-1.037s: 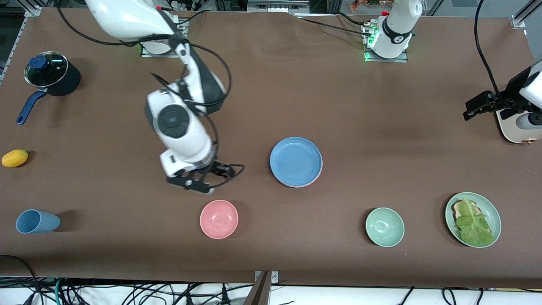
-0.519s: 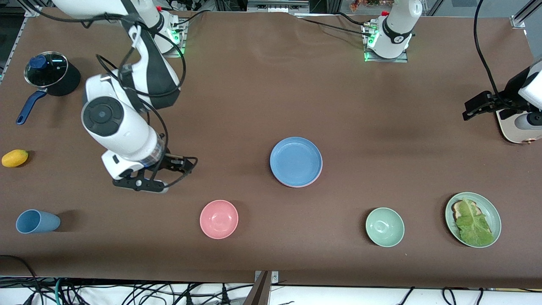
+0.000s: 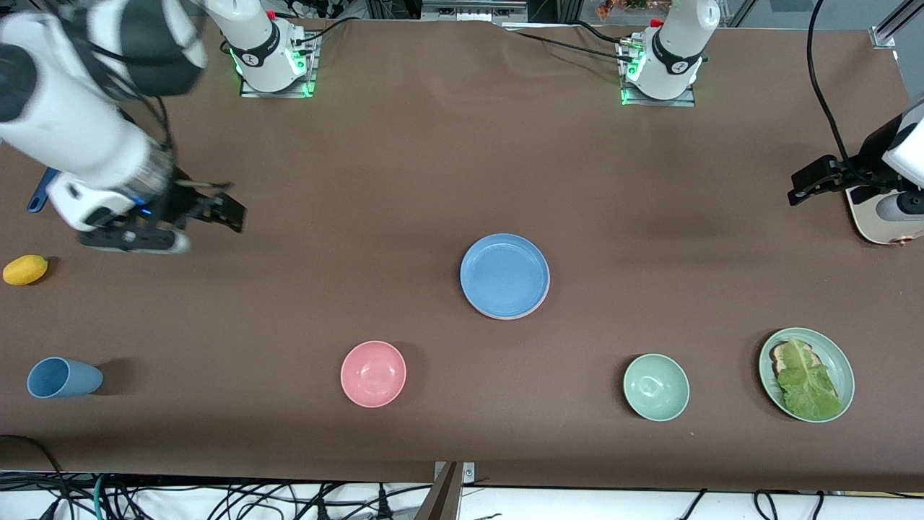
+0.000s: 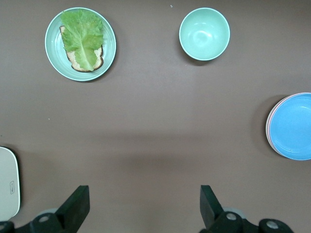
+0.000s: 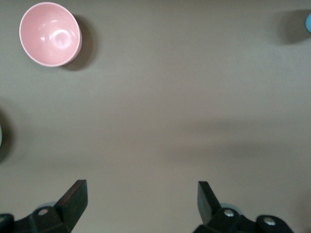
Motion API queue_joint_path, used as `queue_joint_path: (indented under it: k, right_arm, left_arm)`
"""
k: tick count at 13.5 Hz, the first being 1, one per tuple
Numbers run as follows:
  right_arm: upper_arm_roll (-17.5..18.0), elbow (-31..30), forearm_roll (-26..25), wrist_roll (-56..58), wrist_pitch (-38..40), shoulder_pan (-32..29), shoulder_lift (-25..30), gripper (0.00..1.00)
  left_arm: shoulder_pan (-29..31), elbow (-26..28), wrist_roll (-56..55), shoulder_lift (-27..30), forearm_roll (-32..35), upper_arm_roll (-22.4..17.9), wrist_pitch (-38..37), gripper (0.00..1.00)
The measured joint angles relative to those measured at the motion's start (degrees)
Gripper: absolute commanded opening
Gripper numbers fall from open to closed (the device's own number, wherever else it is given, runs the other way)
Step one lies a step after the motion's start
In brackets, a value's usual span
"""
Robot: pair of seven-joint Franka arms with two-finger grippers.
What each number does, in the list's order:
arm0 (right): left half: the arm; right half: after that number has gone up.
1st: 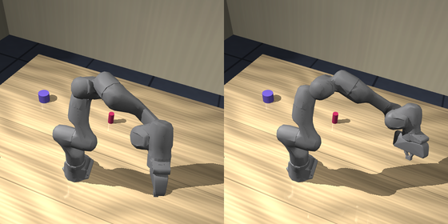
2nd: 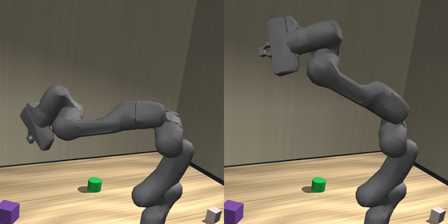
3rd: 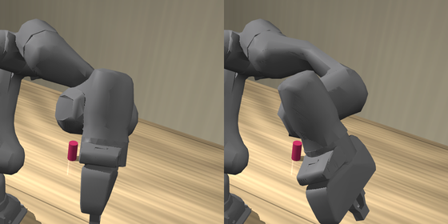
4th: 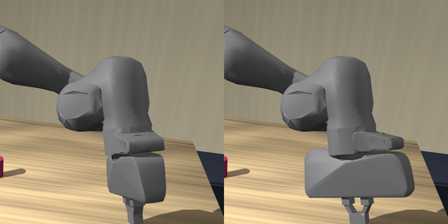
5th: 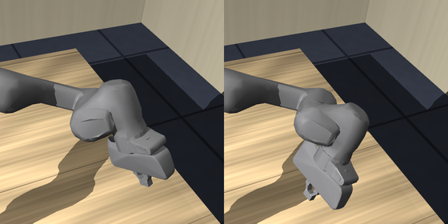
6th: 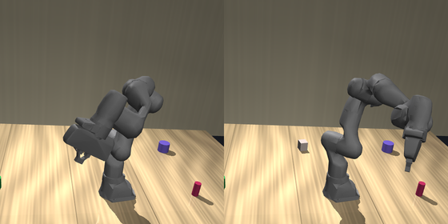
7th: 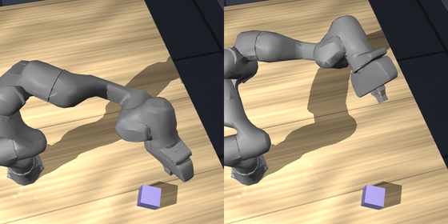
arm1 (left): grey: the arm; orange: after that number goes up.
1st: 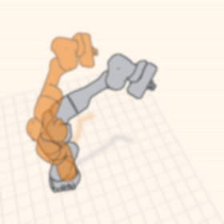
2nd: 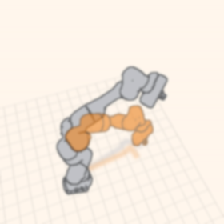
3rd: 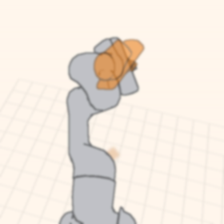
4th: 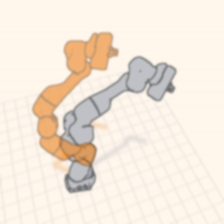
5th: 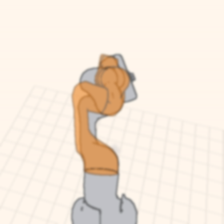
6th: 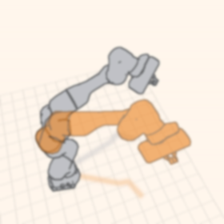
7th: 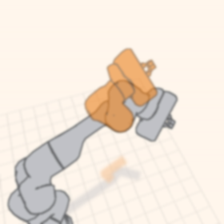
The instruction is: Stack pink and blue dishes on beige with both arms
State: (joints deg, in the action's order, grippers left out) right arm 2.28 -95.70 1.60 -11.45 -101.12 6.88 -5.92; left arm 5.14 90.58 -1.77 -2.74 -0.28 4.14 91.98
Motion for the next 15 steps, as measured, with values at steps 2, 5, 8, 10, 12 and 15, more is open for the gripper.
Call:
queue_joint_path:
  k: [2,5,8,10,12,15]
  right_arm:
    - [-0.1,-0.5,1.1,3.3,1.1,-3.2,2.3,1.00]
    - [0.3,-0.6,1.2,3.7,2.5,-3.7,2.9,1.00]
    - [0.6,-0.6,0.2,3.7,2.7,-3.6,2.9,1.00]
    - [0.6,-0.6,-0.9,3.7,2.7,-3.6,2.9,1.00]
    - [0.5,-0.5,-1.1,3.7,2.7,-3.7,2.9,1.00]
    - [0.4,-0.1,-1.2,3.7,2.7,-3.7,2.9,1.00]
  left_arm:
    - [0.0,0.0,0.0,0.0,0.0,0.0,0.0,1.00]
    - [0.0,0.0,0.0,0.0,0.0,0.0,0.0,1.00]
    - [0.0,0.0,0.0,0.0,0.0,0.0,0.0,1.00]
    - [0.0,0.0,0.1,0.0,0.0,0.0,0.0,1.00]
    - [0.0,0.0,0.1,0.0,0.0,0.0,0.0,1.00]
    - [0.0,0.0,0.2,0.0,0.0,0.0,0.0,1.00]
